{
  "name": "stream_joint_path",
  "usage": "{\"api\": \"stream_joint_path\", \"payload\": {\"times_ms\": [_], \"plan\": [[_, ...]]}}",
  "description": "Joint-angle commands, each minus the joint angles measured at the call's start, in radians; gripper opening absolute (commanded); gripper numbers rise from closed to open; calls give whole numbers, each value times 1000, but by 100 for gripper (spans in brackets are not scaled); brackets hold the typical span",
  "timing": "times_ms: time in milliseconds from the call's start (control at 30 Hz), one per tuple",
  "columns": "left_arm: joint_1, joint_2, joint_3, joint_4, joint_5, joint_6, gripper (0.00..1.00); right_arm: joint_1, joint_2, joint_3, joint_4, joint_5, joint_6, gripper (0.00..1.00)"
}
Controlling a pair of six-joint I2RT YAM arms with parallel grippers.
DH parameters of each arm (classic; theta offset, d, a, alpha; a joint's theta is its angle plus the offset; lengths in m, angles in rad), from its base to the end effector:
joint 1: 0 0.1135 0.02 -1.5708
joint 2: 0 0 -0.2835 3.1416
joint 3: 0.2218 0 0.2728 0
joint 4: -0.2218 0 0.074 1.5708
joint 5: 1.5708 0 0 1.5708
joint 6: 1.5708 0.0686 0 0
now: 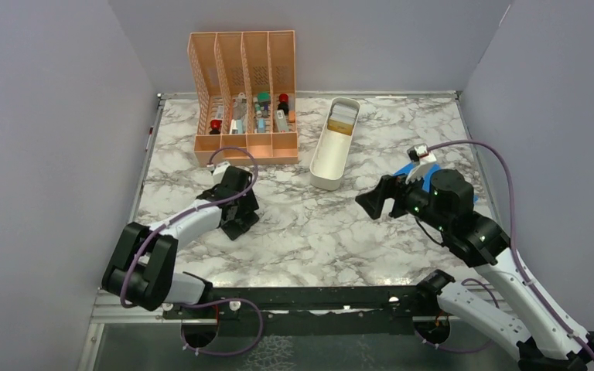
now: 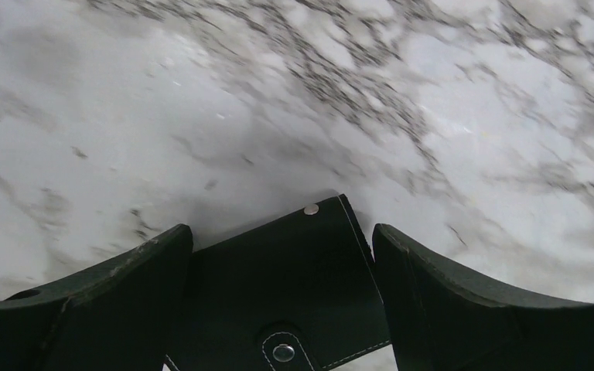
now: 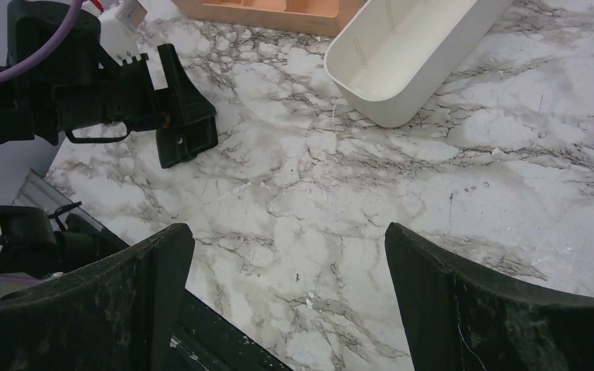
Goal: Put the credit cards into the card holder
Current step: Move the card holder to the center of the board.
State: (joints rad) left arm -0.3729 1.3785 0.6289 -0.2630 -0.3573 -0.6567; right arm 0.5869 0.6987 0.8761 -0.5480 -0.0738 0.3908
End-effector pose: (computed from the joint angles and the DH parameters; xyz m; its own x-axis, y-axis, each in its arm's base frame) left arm 0.2646 -0.0777 0.1371 -0.7287 -0.3291 -0.6006 -0.3485 0.9331 -0.0884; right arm 0.1529 0.1078 0.3503 -0.5110 0.1164 -0.8517 -0.4487 0.8090 0.3798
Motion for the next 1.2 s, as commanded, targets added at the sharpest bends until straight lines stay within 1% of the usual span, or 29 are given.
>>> {"api": "stream_joint_path", "payload": {"times_ms": [0,167,333,400,500,600,667,733,833,933,1000,1167], "plan": [[-73,-81,-48,6,248,-88,87,-6,-11,4,-22,-14,-2,100],[-160,-112,-75,24,395,-185,87,-6,-12,9,-68,20,35,99],[-293,-121,-47,37,428,-268,89,-6,-20,-10,-79,-4,106,97],[-345,-124,-40,69,438,-293,90,-6,-19,-20,-70,-27,126,96],[-370,-121,-27,91,468,-277,89,-6,-16,-32,-61,-47,137,96],[-377,-133,-16,43,449,-198,85,-6,-9,-28,-69,-53,137,95],[-387,-145,0,-22,421,-158,80,-6,-8,-29,-73,-52,137,95],[-416,-149,26,-96,383,-126,75,-6,-11,-29,-77,-50,132,95],[-462,-124,56,-177,353,-101,71,-6,-19,-37,-75,-34,127,95],[-481,-80,68,-200,366,-83,65,-6,-22,-44,-64,-35,125,95],[-492,-60,77,-219,348,-79,62,-6,-18,-43,-64,-42,122,95],[-505,-60,93,-246,321,-77,56,-6,-13,-31,-77,-45,105,95]]}}
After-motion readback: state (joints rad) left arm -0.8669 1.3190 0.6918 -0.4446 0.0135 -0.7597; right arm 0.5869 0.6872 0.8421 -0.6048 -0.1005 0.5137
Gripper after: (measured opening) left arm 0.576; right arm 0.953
